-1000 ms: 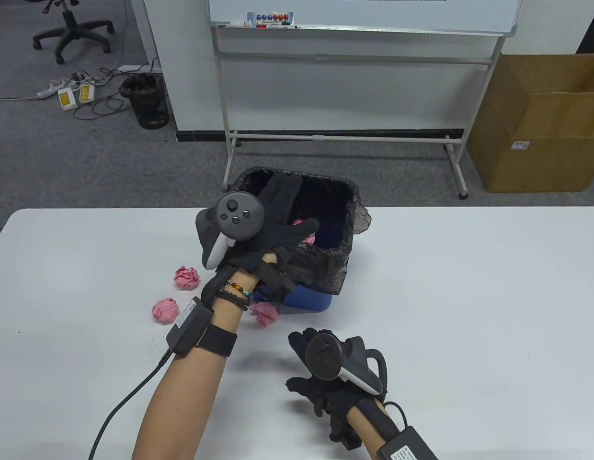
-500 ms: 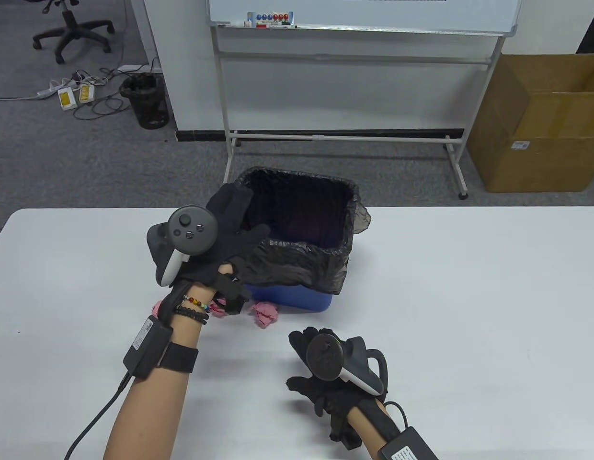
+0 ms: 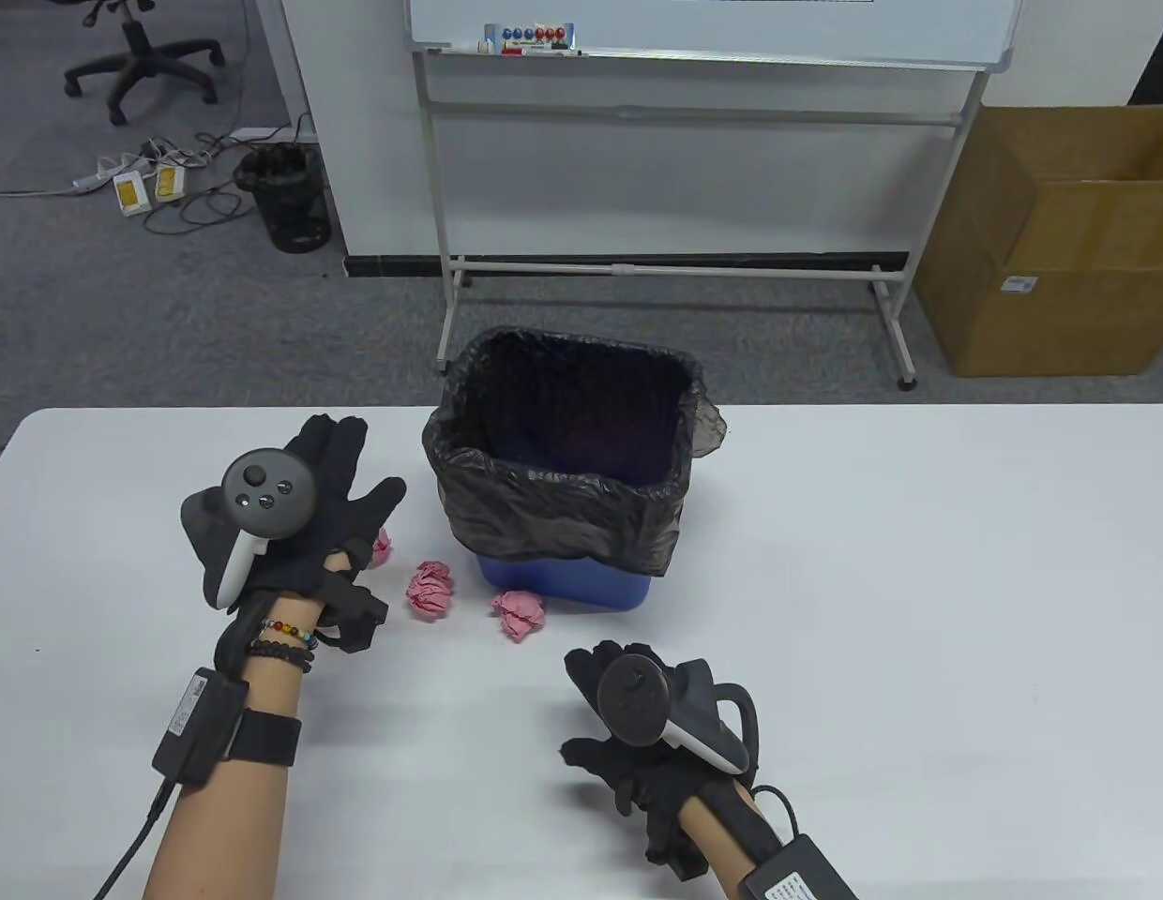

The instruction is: Toss crumpled papers into recycling bin

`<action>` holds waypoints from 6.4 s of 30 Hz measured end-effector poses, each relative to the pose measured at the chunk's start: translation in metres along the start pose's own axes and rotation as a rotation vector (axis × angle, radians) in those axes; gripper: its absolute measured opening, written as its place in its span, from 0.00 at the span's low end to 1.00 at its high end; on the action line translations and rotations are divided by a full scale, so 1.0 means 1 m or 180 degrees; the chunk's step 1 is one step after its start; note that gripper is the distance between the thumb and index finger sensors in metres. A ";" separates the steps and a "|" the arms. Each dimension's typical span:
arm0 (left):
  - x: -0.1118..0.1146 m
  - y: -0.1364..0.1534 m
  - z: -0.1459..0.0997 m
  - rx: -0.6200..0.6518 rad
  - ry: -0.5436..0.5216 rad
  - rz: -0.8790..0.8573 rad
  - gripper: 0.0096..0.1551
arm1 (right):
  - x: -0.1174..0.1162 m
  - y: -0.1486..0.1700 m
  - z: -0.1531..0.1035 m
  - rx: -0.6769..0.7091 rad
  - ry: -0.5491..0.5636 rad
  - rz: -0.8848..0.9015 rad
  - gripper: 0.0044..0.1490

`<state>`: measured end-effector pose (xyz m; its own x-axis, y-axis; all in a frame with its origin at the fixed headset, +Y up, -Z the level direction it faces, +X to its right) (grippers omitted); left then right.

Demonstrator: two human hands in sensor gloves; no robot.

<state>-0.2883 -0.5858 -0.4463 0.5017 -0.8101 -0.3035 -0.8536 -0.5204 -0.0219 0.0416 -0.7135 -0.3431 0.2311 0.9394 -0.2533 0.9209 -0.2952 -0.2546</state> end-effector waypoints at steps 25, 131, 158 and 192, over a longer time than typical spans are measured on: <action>0.081 0.104 -0.012 -0.0717 0.0634 0.0674 0.49 | -0.002 -0.003 0.000 -0.0006 -0.0029 -0.0050 0.57; 0.001 -0.065 0.016 0.0384 -0.0110 -0.0264 0.46 | 0.001 0.005 0.001 -0.0114 -0.0054 0.0026 0.58; 0.115 0.072 0.061 -0.0736 0.0675 0.0856 0.45 | -0.002 0.003 0.002 -0.0104 -0.0100 -0.0095 0.57; 0.129 0.083 0.056 -0.0852 0.0769 0.1469 0.31 | 0.002 0.004 0.001 -0.0108 -0.0029 -0.0085 0.58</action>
<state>-0.3025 -0.7182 -0.5410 0.1308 -0.9914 0.0020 -0.9421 -0.1237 0.3117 0.0452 -0.7128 -0.3455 0.2036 0.9452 -0.2553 0.9368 -0.2638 -0.2297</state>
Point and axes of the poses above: the tracker on the back of each hand, its own y axis roughly to the little-finger side, its own z axis roughly from the wrist to the fingertips, x = y × z, the point moved 2 cm from there along z, roughly from the wrist to the fingertips, and after that the axes turned 5 degrees about -y, right-handed, at the moved point
